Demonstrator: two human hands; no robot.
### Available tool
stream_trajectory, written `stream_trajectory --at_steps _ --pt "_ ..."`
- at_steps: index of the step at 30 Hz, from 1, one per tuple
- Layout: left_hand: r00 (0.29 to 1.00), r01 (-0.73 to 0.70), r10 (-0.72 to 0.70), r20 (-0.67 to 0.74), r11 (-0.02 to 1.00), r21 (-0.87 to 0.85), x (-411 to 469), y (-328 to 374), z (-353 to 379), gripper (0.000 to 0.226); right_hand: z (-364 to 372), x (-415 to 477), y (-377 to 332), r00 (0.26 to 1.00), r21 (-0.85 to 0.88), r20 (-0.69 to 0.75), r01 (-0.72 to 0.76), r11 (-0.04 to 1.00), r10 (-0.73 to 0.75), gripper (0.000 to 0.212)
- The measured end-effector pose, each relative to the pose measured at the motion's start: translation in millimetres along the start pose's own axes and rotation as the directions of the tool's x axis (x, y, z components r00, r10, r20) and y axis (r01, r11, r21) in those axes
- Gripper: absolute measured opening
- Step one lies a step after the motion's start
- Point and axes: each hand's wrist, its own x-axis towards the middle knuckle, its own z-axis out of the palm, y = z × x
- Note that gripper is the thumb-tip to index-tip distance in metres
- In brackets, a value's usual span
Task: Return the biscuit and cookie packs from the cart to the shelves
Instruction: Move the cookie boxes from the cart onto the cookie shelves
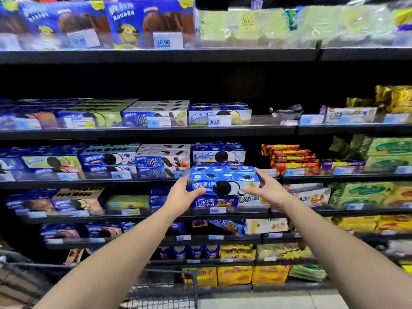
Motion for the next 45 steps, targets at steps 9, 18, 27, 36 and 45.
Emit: stream_trajectory --at_steps 9,18,27,36,45 --pt "0.997 -0.006 0.005 -0.074 1.000 -0.019 59.9 20.4 34.5 0.066 -40.6 71.6 4.3 0.996 0.021 0.076 0.043 0.999 -0.045 0.119" --pt "0.992 0.057 -0.058 -0.116 0.998 -0.013 92.5 29.4 38.8 0.054 -49.3 118.5 -1.5 0.994 0.016 0.091 0.053 0.998 -0.054 0.121" --pt "0.966 0.175 -0.155 -0.207 0.981 0.082 121.9 37.7 45.3 0.046 -51.9 154.0 -8.5 0.997 -0.048 0.053 0.050 0.998 -0.047 0.109" --pt "0.933 0.202 -0.095 -0.348 0.937 0.286 130.0 47.0 74.5 0.028 -29.7 161.4 -5.7 0.997 -0.090 -0.048 0.049 0.995 -0.053 0.090" --pt "0.849 -0.253 0.517 -0.111 0.583 0.772 93.7 16.3 101.0 0.043 4.4 140.3 -11.8 0.991 -0.364 -0.126 0.000 0.931 -0.049 0.022"
